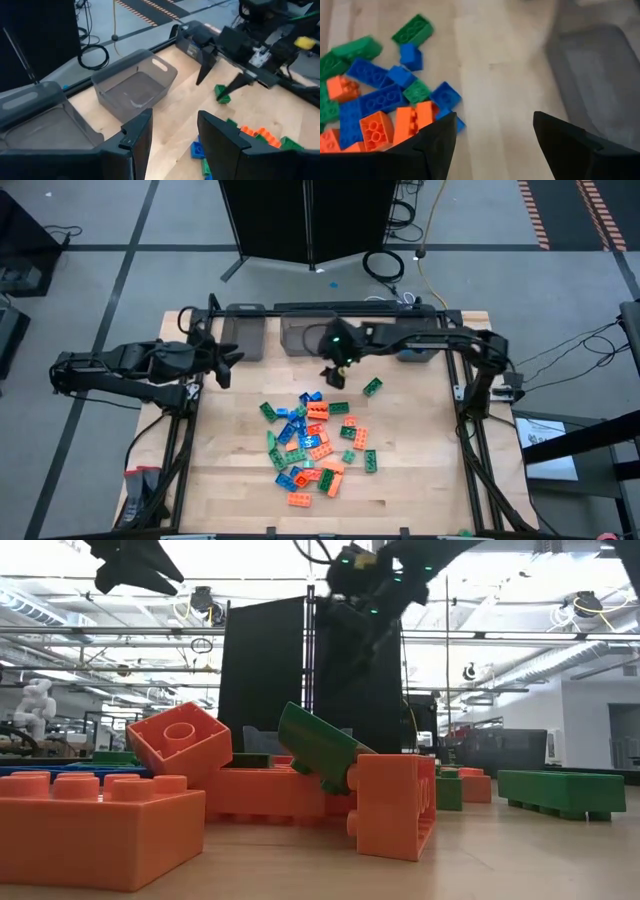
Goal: Sort blocks
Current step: Put the blue game piece into the right black bin
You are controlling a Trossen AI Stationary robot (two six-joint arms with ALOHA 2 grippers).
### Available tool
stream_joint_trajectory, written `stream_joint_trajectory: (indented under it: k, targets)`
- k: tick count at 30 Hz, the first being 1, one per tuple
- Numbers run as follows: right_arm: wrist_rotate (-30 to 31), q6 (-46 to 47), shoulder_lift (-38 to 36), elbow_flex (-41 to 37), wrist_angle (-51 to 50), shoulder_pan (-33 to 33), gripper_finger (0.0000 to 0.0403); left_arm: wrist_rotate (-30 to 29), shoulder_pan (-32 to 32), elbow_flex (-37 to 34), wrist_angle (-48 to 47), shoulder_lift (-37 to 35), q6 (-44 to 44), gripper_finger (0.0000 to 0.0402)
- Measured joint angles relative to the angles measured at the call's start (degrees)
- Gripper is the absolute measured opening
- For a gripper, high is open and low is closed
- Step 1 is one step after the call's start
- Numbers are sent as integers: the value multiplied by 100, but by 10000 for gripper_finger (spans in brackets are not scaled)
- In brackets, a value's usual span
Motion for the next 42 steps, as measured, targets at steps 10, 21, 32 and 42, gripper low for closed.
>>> stream_joint_trajectory:
  k: [10,21,32,42]
  targets:
    - [-10,-2139,993,1183,-1101,402,257,15,0,2,-357,-7,-1,160]
    - [61,-2510,1550,1185,-1192,685,257,20,0,2,-413,-7,2,160]
    - [360,-2375,1727,1187,-920,678,211,15,0,2,-449,-7,2,160]
    - [295,-2352,1734,1183,-953,675,141,9,0,2,-451,-7,-1,160]
